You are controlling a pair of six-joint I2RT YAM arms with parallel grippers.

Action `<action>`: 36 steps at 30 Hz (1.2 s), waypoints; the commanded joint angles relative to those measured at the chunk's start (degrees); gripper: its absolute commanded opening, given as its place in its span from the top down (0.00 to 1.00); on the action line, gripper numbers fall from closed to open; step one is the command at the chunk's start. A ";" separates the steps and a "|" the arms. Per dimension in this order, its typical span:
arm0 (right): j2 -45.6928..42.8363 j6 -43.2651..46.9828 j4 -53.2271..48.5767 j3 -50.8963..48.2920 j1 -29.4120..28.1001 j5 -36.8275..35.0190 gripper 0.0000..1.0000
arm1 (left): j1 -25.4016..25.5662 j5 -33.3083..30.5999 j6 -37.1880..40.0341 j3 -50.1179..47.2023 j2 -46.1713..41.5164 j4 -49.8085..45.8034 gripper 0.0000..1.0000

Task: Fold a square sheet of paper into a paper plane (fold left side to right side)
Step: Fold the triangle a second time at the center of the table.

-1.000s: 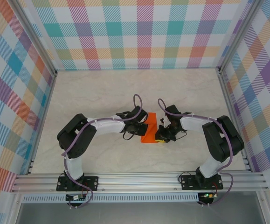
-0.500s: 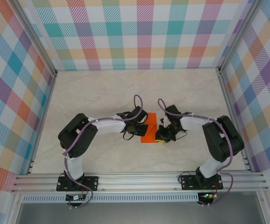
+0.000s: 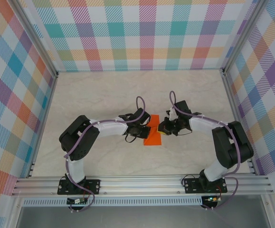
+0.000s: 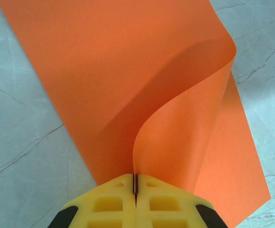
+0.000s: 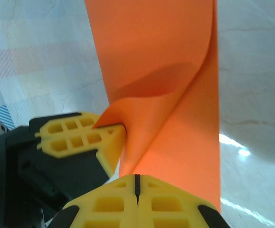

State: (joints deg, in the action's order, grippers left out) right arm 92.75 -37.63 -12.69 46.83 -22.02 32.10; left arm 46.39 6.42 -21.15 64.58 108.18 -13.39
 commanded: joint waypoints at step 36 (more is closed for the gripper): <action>13.24 6.56 -10.91 9.95 -4.21 -9.20 0.95 | 0.12 0.64 1.91 1.16 1.08 -4.53 0.94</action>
State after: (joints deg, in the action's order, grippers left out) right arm 104.47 -32.97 -19.38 56.03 -25.98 26.02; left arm 46.41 6.61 -19.86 65.04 108.33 -14.13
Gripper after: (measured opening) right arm 0.046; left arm 0.052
